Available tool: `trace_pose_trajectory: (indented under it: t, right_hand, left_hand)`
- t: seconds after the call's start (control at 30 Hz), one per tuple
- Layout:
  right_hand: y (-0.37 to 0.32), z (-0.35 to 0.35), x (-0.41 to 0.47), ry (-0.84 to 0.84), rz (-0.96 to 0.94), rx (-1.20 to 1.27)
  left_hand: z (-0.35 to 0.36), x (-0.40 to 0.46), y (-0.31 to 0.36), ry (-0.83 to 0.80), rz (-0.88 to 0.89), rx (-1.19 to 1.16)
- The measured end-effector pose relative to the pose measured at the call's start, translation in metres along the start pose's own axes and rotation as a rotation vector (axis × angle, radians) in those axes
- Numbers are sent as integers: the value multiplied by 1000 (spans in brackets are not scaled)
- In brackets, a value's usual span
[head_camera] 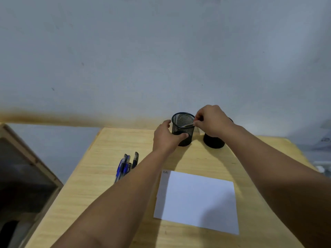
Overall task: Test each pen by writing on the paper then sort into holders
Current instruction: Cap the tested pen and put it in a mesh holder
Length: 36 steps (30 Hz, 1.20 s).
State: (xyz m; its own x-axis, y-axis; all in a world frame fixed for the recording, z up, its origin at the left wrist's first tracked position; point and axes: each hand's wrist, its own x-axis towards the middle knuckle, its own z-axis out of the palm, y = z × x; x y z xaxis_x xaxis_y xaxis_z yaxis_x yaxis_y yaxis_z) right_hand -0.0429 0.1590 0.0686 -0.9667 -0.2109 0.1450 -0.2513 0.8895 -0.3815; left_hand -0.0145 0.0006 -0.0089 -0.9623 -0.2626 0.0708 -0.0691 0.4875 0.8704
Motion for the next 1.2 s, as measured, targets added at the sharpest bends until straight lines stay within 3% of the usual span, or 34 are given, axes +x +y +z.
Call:
trace_pose_trajectory:
  t: [0.43,0.67,0.77,1.0,1.2]
  right_hand:
    - [0,22,16,-79,-91,-26]
    - [-3,22,-19,285,-162,-31]
    - [-10,32,-39,360,-178,62]
    - [-62,77,-82,49,-150,334]
    - [-114,118,-105,-230,-65,382]
  left_hand:
    - [6,-2,-4,21,-16,-101]
    - [-15,-15,-8,-28,-6,-34]
    - [-37,-25,-20,-20,12,36]
    - [-101,-49,-54,45,-61,173]
    - [-139,-60,-82,105,-183,299]
